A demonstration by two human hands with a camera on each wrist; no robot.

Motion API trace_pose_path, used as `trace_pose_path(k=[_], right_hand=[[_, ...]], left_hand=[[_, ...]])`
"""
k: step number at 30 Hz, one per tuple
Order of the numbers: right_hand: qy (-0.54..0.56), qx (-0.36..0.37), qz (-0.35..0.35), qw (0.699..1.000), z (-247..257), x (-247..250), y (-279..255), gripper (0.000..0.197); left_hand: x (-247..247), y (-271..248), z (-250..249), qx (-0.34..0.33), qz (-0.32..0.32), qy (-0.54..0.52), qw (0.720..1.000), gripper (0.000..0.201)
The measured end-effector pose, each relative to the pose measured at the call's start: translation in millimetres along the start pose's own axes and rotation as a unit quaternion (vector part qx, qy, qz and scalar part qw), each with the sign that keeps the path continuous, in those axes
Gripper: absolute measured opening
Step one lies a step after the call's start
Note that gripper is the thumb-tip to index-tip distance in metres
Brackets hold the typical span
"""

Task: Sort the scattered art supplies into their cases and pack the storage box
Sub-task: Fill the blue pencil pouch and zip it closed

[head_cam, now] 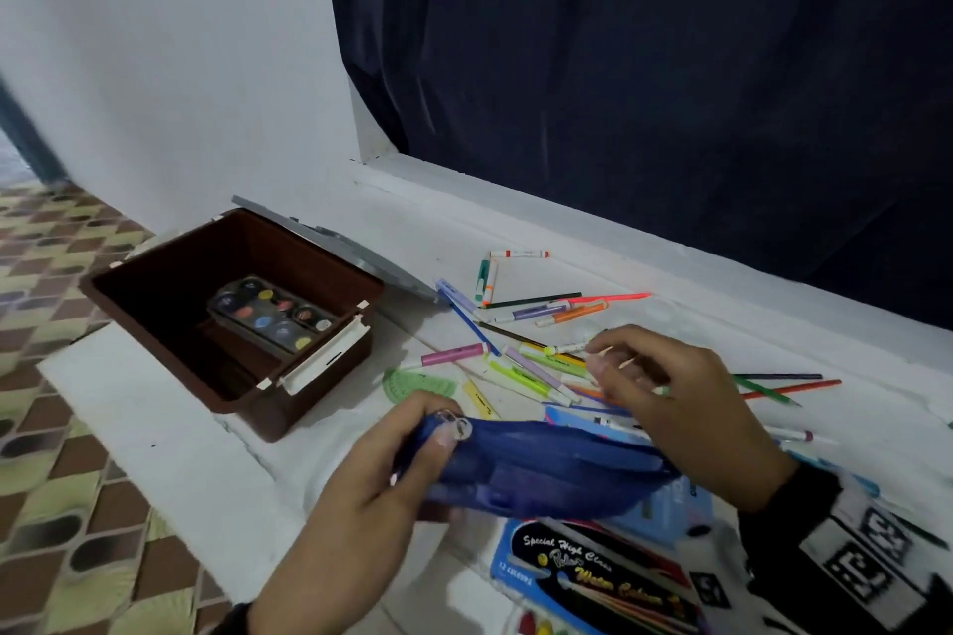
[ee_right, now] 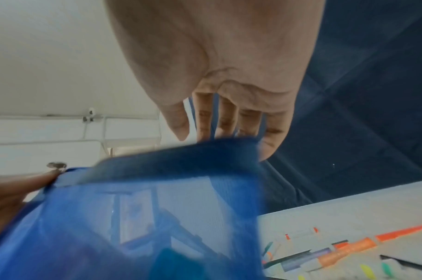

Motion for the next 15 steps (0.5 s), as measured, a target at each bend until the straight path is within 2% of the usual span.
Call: trace_pose_path(k=[2, 4, 6, 8, 10, 12, 14, 15], right_hand=[[0.053, -0.014, -0.017, 0.998, -0.4, -1.5, 11.1, 0.007], [0.080, -0.037, -0.011, 0.996, -9.6, -12.8, 24.7, 0.013], [0.072, -0.057, 0.013, 0.996, -26.2, -33.8, 41.1, 0.016], [0.061, -0.087, 0.070, 0.992, -43.9, -65.8, 55.9, 0.016], [0.009, -0.098, 0.144, 0.985, -52.3, -101.2, 65.1, 0.017], [-0.083, -0.069, 0.213, 0.971, -51.2, -134.7, 69.5, 0.020], [-0.187, -0.021, 0.272, 0.944, -51.3, -165.7, 71.8, 0.016], [-0.237, -0.002, 0.294, 0.926, -54.0, -178.6, 73.2, 0.020]], left_hand=[[37.0, 0.5, -7.2, 0.009, -0.074, -0.050, 0.996, 0.015], [68.7, 2.0, -10.0, 0.015, -0.111, -0.086, 0.990, 0.014], [93.9, 3.5, -12.8, 0.003, -0.135, -0.101, 0.986, 0.015], [113.9, 3.8, -14.2, -0.010, -0.159, -0.102, 0.982, 0.013], [128.5, 3.4, -15.6, -0.025, -0.176, -0.098, 0.979, 0.022], [140.4, 3.0, -14.0, -0.030, -0.194, -0.103, 0.975, 0.025], [150.4, 3.7, -7.7, -0.021, -0.208, -0.110, 0.972, 0.024], [155.4, 4.6, -4.0, -0.014, -0.217, -0.116, 0.969, 0.023]])
Point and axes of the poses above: each hand's wrist, its own y-axis towards the middle knuckle, its own x-axis out of the back of the hand, z = x × y, the point moved 8 cm from there along y, towards the middle knuckle, and after that the axes turned 5 degrees about y, right-handed, at the moved point
